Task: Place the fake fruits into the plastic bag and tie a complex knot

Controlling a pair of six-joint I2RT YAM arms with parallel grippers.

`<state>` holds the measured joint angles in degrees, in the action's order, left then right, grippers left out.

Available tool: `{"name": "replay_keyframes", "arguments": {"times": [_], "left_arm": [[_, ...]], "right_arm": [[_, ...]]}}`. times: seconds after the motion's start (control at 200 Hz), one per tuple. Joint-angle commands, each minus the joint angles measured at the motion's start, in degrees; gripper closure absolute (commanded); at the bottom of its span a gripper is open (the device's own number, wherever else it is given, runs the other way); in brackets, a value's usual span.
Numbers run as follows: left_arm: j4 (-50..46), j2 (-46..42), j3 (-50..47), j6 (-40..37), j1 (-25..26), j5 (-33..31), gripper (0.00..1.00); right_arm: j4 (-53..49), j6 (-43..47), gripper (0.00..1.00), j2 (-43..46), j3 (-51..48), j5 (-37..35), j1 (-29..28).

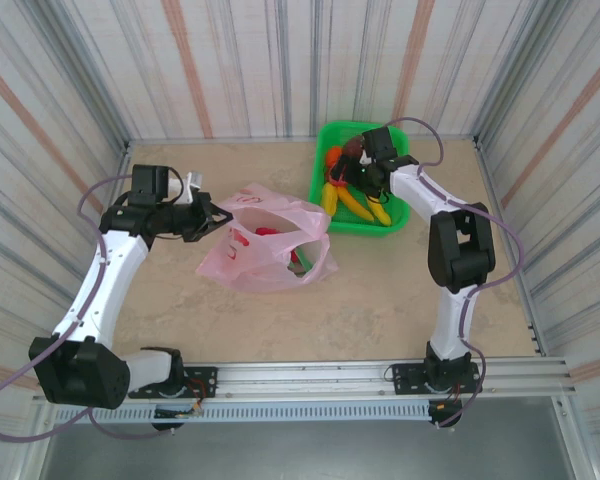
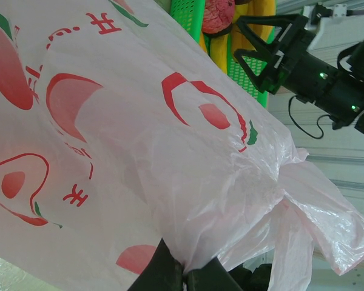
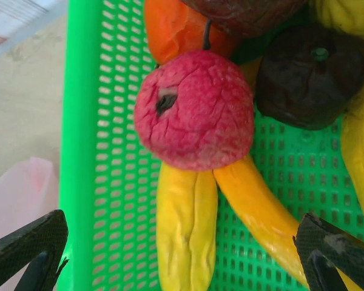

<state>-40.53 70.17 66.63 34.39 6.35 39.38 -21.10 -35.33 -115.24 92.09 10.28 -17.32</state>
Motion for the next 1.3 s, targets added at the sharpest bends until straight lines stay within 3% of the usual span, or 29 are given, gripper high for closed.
{"name": "replay_keyframes", "arguments": {"times": [0.0,0.276,0.416,0.611,0.952,1.297], "left_arm": [[-1.5,-0.2,2.0,-1.5,-0.4,1.0,1.0],[-1.7,0.1,2.3,-1.4,-0.4,0.9,1.0],[-1.9,0.0,2.4,-1.5,-0.5,0.8,1.0],[-2.0,0.0,2.3,-1.5,-0.5,0.7,1.0],[-2.0,-0.4,2.0,-1.2,-0.5,0.6,1.0],[-1.7,-0.5,1.7,-0.8,-0.5,0.7,1.0]], "right_arm": [[1.4,-1.8,0.01,-3.2,3.2,0.1,0.2],[2.0,-1.9,0.0,-9.1,7.5,-0.9,0.3],[0.9,-1.8,0.04,-11.9,10.6,-1.3,0.5],[-0.2,-1.4,0.13,-14.0,13.3,-2.0,0.7],[-1.0,0.1,0.4,-14.5,13.6,-1.6,0.6],[-1.2,1.7,0.46,-11.8,12.2,-2.3,0.6]]}}
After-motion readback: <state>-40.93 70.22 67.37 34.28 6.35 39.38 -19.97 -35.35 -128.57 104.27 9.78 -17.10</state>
